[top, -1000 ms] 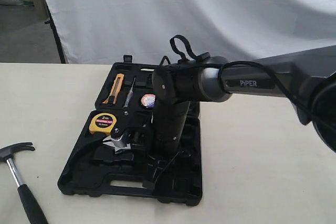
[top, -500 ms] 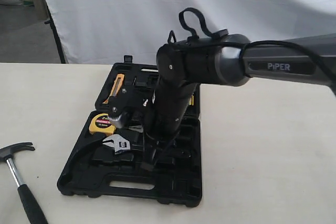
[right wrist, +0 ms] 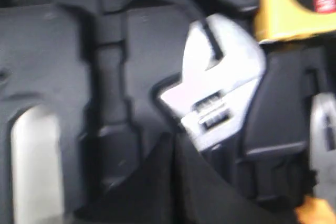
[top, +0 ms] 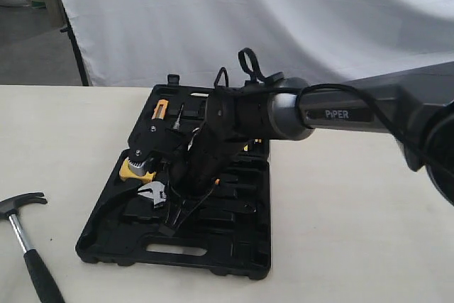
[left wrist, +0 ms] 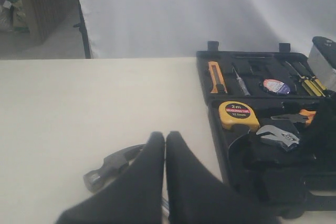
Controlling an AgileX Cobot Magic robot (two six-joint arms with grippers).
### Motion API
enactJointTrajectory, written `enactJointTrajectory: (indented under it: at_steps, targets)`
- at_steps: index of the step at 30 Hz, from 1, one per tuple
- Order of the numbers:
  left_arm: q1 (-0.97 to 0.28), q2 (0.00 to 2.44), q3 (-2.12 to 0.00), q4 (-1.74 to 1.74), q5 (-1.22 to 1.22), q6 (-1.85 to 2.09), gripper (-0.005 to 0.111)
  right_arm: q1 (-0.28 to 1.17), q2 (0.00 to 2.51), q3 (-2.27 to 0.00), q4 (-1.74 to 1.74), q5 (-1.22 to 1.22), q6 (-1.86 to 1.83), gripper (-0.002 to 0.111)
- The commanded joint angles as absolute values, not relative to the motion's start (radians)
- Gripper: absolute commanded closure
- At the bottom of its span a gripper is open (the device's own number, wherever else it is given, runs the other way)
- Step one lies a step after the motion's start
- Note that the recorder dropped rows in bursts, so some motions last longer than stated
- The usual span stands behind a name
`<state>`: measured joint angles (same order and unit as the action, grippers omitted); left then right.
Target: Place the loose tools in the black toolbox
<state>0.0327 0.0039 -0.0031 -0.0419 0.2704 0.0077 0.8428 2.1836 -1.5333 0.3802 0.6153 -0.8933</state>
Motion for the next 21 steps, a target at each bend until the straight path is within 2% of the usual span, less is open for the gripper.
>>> enactJointTrajectory:
  at_steps: [1,10,21]
  targets:
    - [0.024,0.0,0.0,-0.037,0.269,0.0,0.106,0.842,2.202,-1.535,0.384,0.525,-0.905,0.109]
    - [0.024,0.0,0.0,-0.037,0.269,0.0,0.106,0.842,2.206,-1.535,0.381,0.542,-0.905,0.109]
    - [0.024,0.0,0.0,-0.037,0.269,0.0,0.106,0.84,2.202,-1.533,0.187,0.851,-0.895,0.109]
